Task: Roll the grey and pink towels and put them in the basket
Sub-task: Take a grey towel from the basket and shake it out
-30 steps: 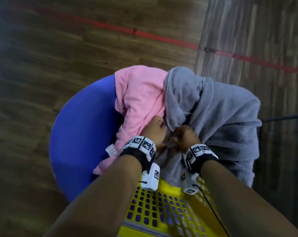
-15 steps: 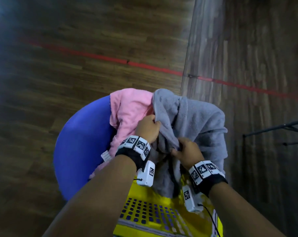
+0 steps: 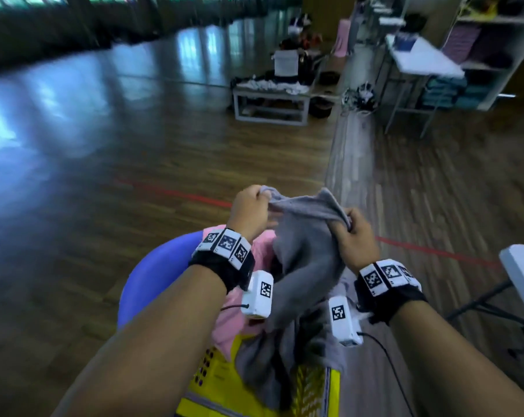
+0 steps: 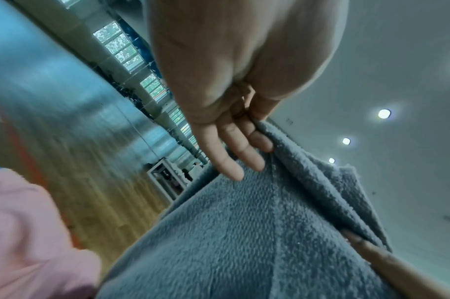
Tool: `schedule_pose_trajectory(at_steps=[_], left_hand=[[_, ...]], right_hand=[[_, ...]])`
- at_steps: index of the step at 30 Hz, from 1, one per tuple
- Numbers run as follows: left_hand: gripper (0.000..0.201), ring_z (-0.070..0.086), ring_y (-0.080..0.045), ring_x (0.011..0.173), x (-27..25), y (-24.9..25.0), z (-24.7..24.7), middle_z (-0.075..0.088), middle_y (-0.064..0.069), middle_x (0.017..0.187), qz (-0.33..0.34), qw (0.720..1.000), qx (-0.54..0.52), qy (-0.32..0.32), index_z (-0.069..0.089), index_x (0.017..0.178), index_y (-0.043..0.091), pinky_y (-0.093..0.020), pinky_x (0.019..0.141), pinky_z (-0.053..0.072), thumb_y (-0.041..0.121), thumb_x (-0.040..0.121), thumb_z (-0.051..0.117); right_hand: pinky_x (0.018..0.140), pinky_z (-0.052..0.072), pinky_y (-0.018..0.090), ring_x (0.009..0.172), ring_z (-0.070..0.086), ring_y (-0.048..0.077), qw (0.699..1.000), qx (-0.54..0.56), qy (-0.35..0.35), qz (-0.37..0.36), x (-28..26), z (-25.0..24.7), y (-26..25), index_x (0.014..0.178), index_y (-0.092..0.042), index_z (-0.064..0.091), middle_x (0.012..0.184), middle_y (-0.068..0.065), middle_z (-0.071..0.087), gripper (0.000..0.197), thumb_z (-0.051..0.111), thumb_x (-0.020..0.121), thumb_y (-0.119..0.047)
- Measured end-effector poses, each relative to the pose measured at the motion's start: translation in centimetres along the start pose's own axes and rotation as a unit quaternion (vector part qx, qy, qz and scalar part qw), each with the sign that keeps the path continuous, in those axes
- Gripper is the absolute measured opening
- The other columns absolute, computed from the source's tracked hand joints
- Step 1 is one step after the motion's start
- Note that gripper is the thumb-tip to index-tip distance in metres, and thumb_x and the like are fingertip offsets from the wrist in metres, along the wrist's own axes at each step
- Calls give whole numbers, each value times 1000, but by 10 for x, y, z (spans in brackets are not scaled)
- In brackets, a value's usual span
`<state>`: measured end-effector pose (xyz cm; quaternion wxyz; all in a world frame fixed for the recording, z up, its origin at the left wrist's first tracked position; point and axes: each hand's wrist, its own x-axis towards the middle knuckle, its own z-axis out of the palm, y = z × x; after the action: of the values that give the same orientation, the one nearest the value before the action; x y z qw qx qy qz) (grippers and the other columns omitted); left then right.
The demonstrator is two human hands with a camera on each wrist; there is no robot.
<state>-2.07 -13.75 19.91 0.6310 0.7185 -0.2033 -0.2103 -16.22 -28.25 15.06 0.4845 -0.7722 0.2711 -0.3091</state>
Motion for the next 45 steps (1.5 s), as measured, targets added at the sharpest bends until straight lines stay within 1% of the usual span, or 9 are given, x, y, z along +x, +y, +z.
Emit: schedule_pose_trajectory(at_steps=[7,12,17,21,25,30,35,38,45], left_hand=[[21,64,-26,75,-25,77,27,67,-12,88,112,988,-107,28,59,93,10,-35,64,55,12,103,41],[27,64,-16,86,-48,80,46,68,-6,101,120,981,-49,-142,50,117,20,-26,67,51,3,96,51],[71,48,-13,130,-59,69,54,50,-4,141,183,934,68,-300,35,144,12,-31,108,40,9,84,73],[64,60,-21,113,-58,51,49,62,0,126,153,904,343,-206,48,126,20,-37,93,50,47,76,76],[16,64,-35,99,-46,18,28,70,-13,105,116,843,514,-107,63,96,15,-36,78,48,23,90,50],[13,63,-32,98,-11,22,-18,70,-10,99,58,913,403,-29,57,79,17,-35,83,47,25,89,52],[62,63,-17,94,-15,37,24,64,3,107,106,917,291,-251,56,113,21,-30,74,47,62,69,70],[48,60,-32,111,-12,33,63,59,-18,127,173,869,386,-255,50,131,2,-34,88,49,27,92,60],[20,62,-39,100,15,49,47,67,-21,107,160,905,371,-131,64,98,5,-37,78,48,15,92,48]], right_hand=[[75,49,17,81,61,-3,996,63,-25,-51,18,-69,-95,93,-20,66,90,-4,69,10,58,93,-26],[77,52,35,84,65,14,990,133,-37,-5,9,-86,-119,86,-22,65,82,-8,70,16,53,96,-25],[78,51,43,82,59,23,969,243,-28,25,7,-89,-138,95,-15,56,88,8,61,11,46,100,-17],[72,51,36,76,62,20,947,322,1,7,12,-85,-155,95,-17,56,87,7,64,14,44,101,-14],[73,56,35,76,67,17,908,416,49,2,21,-80,-167,96,-18,54,90,6,68,13,43,101,-14],[84,56,41,97,69,21,879,466,102,-20,28,-92,-170,106,-24,55,101,3,73,15,42,101,-17],[85,55,40,93,70,17,901,423,90,-39,32,-73,-186,102,-23,53,103,1,72,10,44,101,-19],[77,56,34,96,69,16,913,399,67,-54,32,-58,-199,103,-25,54,104,-1,73,9,46,100,-20],[85,55,38,96,69,16,919,367,126,-73,19,-77,-201,103,-29,56,102,-1,73,16,44,101,-18]])
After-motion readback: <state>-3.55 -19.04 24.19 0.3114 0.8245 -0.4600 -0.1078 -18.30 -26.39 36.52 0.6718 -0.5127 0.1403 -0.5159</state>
